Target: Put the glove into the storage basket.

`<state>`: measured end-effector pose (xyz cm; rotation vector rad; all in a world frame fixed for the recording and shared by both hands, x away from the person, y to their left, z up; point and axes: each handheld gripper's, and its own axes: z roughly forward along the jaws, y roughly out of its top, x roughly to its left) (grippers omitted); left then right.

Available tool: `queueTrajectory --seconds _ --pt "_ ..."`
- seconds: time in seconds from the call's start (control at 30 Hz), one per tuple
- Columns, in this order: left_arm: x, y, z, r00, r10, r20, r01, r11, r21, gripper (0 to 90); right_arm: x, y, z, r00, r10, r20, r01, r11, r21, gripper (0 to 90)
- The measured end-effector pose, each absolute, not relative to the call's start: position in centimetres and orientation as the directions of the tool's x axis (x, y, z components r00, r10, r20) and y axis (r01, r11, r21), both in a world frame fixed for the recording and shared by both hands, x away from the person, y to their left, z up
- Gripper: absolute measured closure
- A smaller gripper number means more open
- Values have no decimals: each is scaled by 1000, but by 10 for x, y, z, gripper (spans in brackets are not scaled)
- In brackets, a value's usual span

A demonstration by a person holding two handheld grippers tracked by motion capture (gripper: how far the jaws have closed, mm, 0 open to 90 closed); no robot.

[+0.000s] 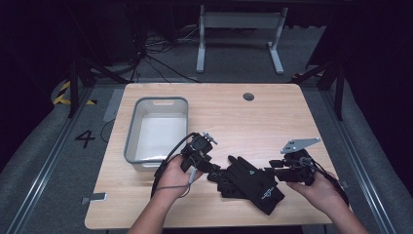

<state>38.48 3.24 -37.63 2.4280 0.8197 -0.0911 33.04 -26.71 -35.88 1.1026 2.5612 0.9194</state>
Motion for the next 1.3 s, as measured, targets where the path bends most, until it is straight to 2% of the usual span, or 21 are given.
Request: queueTrajectory --seconds 0.37,0.8,0.9,1.03,1.3 --pt "385 30 -379 810 532 -247 580 -664 472 492 341 -288 -366 -635 764 114 682 486 546 643" --pt "385 12 -398 838 514 -185 542 -744 390 534 345 -290 -380 -646 751 136 715 532 453 623" --pt "386 5 -403 838 507 -204 545 -748 379 536 346 -290 -382 -644 752 143 722 535 440 618" --pt "391 -4 -410 821 496 -282 570 -729 379 542 343 -292 -387 -638 755 150 735 540 410 608" --pt "401 -19 -419 791 508 -340 607 -718 340 559 336 -297 -394 -621 768 156 757 536 373 601"
